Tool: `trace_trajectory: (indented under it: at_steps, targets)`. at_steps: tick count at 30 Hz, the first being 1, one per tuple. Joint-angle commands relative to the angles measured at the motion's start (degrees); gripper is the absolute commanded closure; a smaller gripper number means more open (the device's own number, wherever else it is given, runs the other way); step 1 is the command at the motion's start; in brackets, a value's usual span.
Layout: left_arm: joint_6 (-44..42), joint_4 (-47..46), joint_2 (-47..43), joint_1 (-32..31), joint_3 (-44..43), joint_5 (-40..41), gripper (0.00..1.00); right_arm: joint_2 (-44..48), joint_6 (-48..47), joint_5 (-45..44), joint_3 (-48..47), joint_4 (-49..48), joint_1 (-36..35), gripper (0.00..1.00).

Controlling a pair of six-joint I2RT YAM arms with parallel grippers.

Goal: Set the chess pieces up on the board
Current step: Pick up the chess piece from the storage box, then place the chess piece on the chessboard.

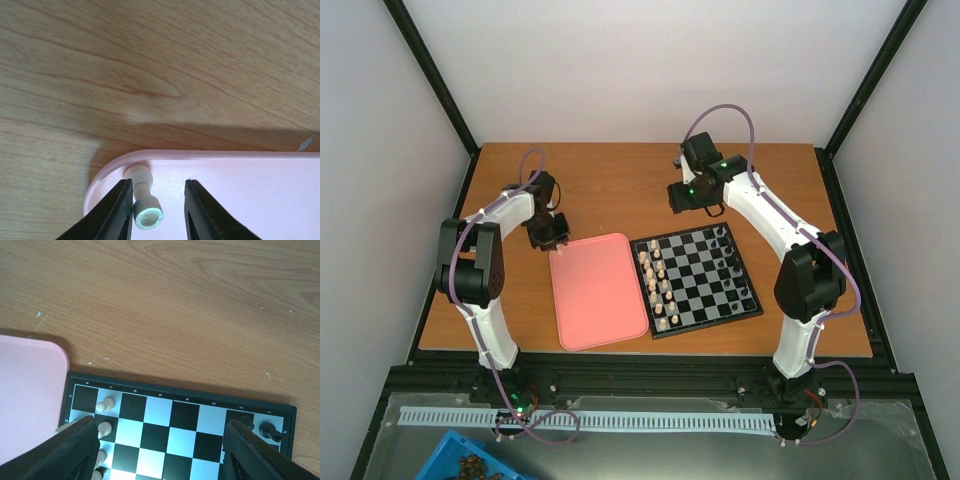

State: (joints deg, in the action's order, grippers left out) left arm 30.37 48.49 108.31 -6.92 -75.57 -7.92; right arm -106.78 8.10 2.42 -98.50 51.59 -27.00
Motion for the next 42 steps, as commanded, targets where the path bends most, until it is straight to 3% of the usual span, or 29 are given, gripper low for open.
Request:
trace_trajectory:
  at_steps: [1,9,16,28,34,42]
  targets:
    - [-1.6,1.8,0.4,-0.4,-2.0,-0.4,0.71,-0.4,-0.5,0.2,0.5,-0.4,0.7,0.32]
    - [-2.2,2.7,-0.9,-0.4,-1.0,-0.4,0.77,-0.4,-0.2,0.2,0.8,-0.6,0.8,0.32]
    - [-2.6,4.5,-2.0,-0.4,-1.4,-1.0,0.92,-0.5,0.1,0.1,1.3,-0.6,0.8,0.32]
    - [-1.8,8.1,-5.7,-3.2,-3.6,-3.0,0.94,0.7,-0.2,-0.5,0.8,-0.7,1.1,0.32]
    - [3.3,7.5,-2.7,-10.6,-10.9,-6.5,0.93,0.9,-0.8,-0.8,0.9,-0.2,2.7,0.32]
    - [5.9,10.2,8.5,-19.7,-28.0,-8.4,0.93,1.8,-1.7,-0.7,1.5,0.4,5.2,0.31]
